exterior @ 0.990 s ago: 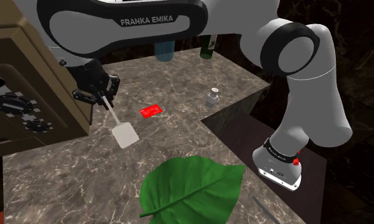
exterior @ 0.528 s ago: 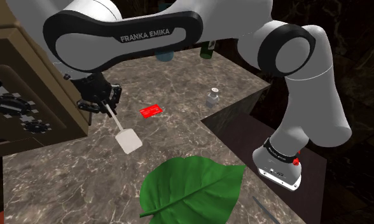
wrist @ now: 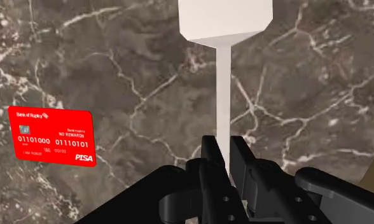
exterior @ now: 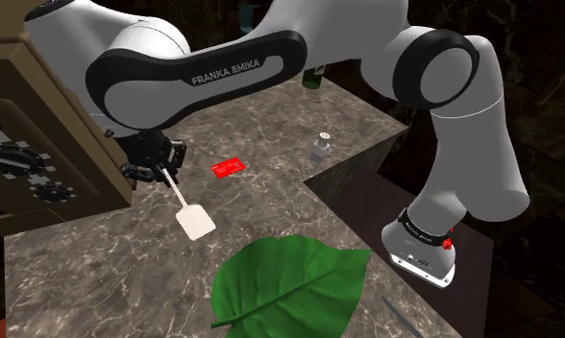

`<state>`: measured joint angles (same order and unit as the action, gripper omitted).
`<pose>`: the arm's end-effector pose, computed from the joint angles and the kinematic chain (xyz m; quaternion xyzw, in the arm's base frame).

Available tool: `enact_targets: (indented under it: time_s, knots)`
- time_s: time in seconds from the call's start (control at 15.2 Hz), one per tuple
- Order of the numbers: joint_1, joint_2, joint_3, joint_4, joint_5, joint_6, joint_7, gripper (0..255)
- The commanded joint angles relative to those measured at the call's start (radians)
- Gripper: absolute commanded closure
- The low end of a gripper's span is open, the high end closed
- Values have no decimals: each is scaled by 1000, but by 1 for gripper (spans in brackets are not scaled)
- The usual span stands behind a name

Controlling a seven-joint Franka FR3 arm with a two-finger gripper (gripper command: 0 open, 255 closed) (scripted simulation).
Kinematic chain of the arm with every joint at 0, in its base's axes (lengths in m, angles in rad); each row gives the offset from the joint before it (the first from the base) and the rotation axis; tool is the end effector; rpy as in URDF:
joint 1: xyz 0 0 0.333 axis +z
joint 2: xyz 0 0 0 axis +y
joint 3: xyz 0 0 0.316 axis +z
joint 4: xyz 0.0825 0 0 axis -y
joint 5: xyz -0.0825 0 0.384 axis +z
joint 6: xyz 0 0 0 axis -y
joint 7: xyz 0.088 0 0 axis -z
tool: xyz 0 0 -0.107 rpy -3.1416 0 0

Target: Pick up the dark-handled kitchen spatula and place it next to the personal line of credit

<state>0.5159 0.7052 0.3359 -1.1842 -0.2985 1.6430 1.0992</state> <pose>0.5393 0.4753 0.3702 0.9862 -0.1222 -0.0296 0.1075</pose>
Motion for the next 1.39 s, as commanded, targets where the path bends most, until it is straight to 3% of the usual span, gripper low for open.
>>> enact_targets:
  time_s: [0.0, 0.2, 0.26, 0.33, 0.4, 0.53, 0.59, 0.86, 1.32]
  knots:
    - [-3, 74, 8, 23, -17, 288, -1, 255]
    - [-17, 78, 30, 24, -34, 285, 6, 255]
    - [-23, 54, 34, -1, -29, 285, 9, 0]
    - [-45, -34, 48, -135, -15, 326, 27, 0]
    - [-56, -46, 47, -140, -13, 321, 16, 0]
    - [-29, -3, 45, -58, -18, 282, 21, 0]
    - [-20, 79, 34, 24, -37, 285, 8, 0]
    - [-9, 47, 42, 100, -23, 181, -5, 0]
    - [-9, 47, 42, 100, -23, 181, -5, 0]
